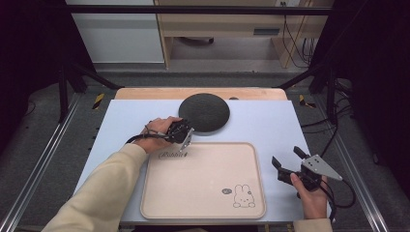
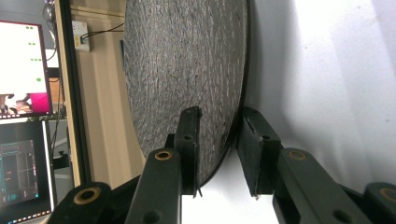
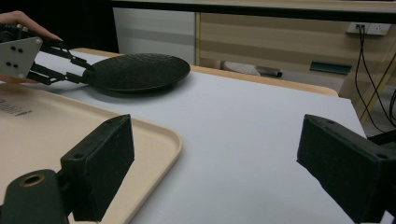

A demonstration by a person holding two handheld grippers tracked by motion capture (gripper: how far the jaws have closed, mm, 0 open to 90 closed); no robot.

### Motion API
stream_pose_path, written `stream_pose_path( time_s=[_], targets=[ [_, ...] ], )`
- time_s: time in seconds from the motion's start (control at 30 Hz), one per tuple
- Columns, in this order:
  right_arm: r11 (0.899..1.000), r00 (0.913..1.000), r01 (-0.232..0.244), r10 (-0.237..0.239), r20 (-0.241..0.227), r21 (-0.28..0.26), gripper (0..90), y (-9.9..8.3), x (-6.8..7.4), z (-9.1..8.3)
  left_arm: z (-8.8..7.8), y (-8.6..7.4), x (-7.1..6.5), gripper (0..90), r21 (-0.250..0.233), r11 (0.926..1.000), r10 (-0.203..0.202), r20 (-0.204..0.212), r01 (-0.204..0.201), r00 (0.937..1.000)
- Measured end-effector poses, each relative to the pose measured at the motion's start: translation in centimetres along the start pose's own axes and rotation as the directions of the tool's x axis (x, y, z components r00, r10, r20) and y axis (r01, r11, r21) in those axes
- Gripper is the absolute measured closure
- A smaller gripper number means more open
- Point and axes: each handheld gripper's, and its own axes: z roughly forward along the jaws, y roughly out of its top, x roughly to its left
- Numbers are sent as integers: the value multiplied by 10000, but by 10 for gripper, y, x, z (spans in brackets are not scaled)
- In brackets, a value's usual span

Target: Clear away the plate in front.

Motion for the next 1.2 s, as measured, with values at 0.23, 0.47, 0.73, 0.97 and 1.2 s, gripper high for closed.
stream_pose_path(
  time_s=[0.23, 0.47, 0.73, 0.97, 1.2],
  targets=[
    [10000, 10000, -42, 42, -17, -7, 110, 0, 0, 0, 5, 4, -1, 726, 49, 9998, 188, -47, -188, 9998],
    [10000, 10000, -23, 23, -20, -22, 111, -1, 0, 0, 9, 8, 0, 736, 146, 9989, 457, -30, -456, 9990],
    [10000, 10000, -29, 29, -40, 56, 113, -1, 0, 0, 15, 11, -1, 751, 73, 9989, 454, 33, -454, 9990],
    [10000, 10000, -19, 20, -25, 71, 114, -1, -1, 1, 15, 15, -2, 793, 307, 9957, 876, 62, -878, 9961],
    [9999, 10000, -33, 33, -17, 156, 117, -2, -1, 1, 14, 19, -4, 809, 240, 9943, 1040, -121, -1037, 9945]
  ],
)
